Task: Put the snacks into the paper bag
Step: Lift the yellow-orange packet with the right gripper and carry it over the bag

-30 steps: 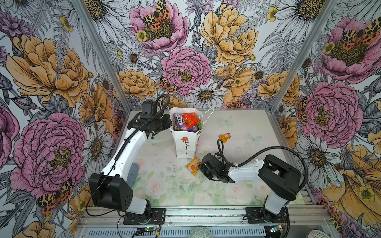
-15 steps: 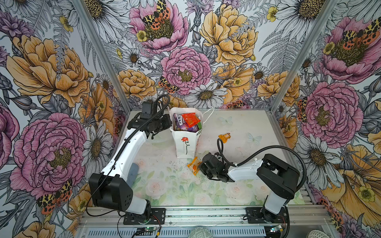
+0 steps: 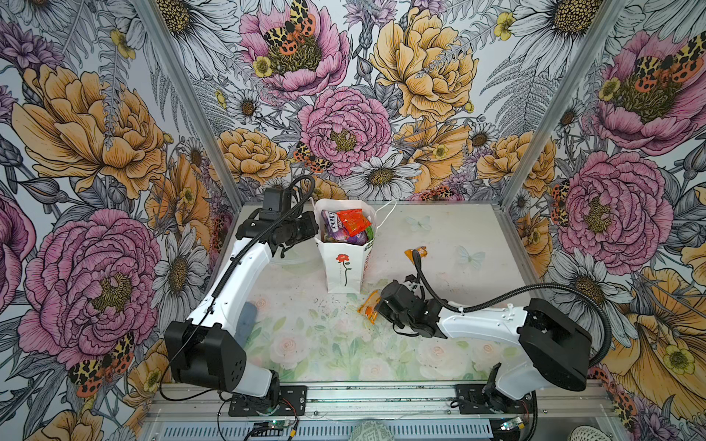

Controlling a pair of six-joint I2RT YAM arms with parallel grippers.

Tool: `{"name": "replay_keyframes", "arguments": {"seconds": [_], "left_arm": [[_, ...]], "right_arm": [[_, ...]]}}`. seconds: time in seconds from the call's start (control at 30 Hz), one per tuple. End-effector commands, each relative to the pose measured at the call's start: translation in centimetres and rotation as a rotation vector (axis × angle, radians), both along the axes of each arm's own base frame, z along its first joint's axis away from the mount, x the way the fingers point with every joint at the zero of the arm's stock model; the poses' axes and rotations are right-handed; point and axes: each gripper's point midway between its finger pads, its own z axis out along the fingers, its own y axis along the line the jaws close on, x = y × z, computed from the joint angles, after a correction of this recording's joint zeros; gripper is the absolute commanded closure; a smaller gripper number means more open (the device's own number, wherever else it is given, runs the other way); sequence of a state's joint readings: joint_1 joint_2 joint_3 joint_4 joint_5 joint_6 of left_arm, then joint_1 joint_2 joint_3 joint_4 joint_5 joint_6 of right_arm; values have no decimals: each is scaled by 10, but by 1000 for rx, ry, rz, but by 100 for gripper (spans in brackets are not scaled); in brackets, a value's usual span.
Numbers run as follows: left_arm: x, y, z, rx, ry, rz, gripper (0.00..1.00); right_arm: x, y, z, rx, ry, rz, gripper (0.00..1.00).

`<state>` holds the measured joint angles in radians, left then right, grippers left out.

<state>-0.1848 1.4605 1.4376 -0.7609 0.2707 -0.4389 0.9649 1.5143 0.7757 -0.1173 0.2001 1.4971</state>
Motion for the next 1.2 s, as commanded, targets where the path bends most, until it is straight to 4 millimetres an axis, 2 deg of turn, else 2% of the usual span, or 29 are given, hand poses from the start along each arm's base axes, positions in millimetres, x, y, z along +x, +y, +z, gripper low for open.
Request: {"name": "replay_keyframes", "arguments": {"seconds": [0.0, 0.27, 0.43, 0.63, 0.77, 0.97, 1.17], "left_arm": [[-2, 4, 27, -2, -95, 0, 97], [-1, 4, 25, -3, -87, -2, 97], [-1, 4, 24, -1, -87, -1, 97], [0, 5, 23, 1, -85, 2, 97], [0, 4, 22, -2, -82, -3, 97], [1, 4, 22, 0, -80, -1, 97], [0, 3, 23, -2, -83, -3, 97]], "right_arm": [[10, -7, 31, -49, -111, -17, 100], [10, -19, 88, -75, -264, -31, 100], [3, -20, 124, -93, -338, -7, 100], [4, -19, 165, -68, -418, -6, 100], [7, -18, 187, -52, -459, -10, 100], [17, -10, 247, -65, -588, 36, 100], [35, -1, 288, -61, -657, 75, 100]]}}
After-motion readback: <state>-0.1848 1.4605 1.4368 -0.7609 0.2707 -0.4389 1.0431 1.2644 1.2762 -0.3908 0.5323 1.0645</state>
